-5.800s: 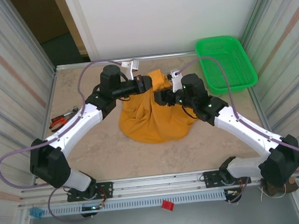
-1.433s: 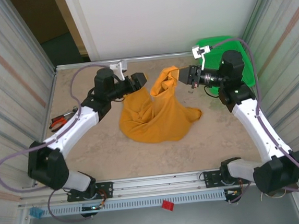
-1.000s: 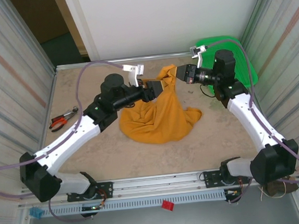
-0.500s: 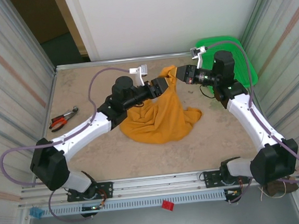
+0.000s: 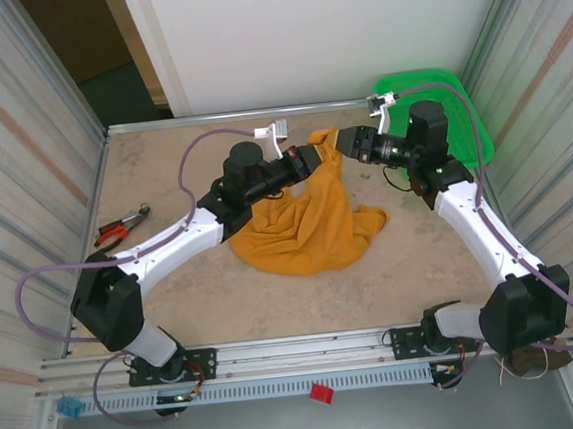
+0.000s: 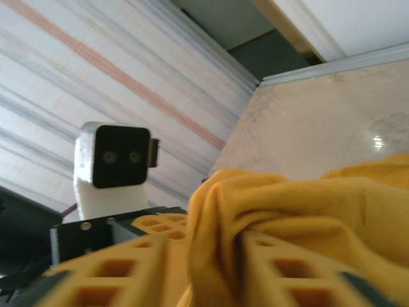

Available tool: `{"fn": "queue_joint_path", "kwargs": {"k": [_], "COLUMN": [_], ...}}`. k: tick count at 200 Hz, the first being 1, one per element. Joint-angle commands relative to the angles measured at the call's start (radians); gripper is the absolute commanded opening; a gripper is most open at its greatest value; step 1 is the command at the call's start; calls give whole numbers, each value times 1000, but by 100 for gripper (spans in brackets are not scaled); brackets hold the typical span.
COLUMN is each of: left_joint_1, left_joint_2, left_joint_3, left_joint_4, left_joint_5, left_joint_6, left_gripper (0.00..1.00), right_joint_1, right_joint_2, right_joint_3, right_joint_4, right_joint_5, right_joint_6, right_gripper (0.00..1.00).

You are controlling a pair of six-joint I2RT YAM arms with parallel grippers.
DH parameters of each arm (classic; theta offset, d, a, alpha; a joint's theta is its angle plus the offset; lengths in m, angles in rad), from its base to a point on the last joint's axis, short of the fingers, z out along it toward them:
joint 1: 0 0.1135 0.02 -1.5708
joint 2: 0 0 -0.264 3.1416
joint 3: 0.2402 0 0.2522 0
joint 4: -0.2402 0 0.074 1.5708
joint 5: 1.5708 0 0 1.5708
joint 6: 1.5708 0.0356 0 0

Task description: Fold the inside-out t-shirt

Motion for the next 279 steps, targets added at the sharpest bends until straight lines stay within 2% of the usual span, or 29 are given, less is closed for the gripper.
{"fn": "queue_joint_path", "kwargs": {"k": [1, 29, 44, 58, 81, 103, 130, 161, 214, 251, 269, 274, 279], "left_joint_1": [27, 46, 56, 63, 65, 66, 68, 67, 54, 31, 13, 8, 3], "left_joint_2": [-58, -76, -76, -69, -67, -68, -92, -95, -81, -78, -71, -69, -66], "left_joint_3": [81, 183, 230, 273, 315, 369, 326, 271, 298, 334, 360, 370, 378], "left_joint_4": [-66, -195, -235, -261, -249, -313, -352, -324, -318, -318, -320, -323, -323], "left_joint_5": [44, 105, 130, 159, 198, 249, 233, 220, 212, 209, 216, 220, 226], "left_joint_6": [7, 22, 22, 25, 30, 122, 201, 199, 186, 192, 195, 194, 195], "left_gripper": [0, 0, 0, 0, 0, 0, 0, 0, 0, 0, 0, 0, 0], "right_joint_1": [-30, 0, 54, 123, 177, 132, 86, 83, 172, 210, 211, 210, 210], "right_joint_2": [-44, -79, -86, -67, 15, 36, -78, -161, -64, -2, 33, 41, 51], "right_joint_3": [-56, -165, -228, -254, -251, -220, -139, -53, -15, -50, -48, -45, -42], "right_joint_4": [-3, 52, 97, 93, 70, 25, -118, -222, -150, -89, -66, -61, -57], "right_joint_5": [81, 81, 83, 140, 218, 195, 198, 208, 208, 270, 261, 254, 244], "right_joint_6": [-12, -78, -107, -151, -172, -154, -197, -267, -297, -323, -327, -327, -328], "right_gripper": [77, 82, 82, 82, 71, 64, 70, 79, 81, 81, 74, 67, 55]}}
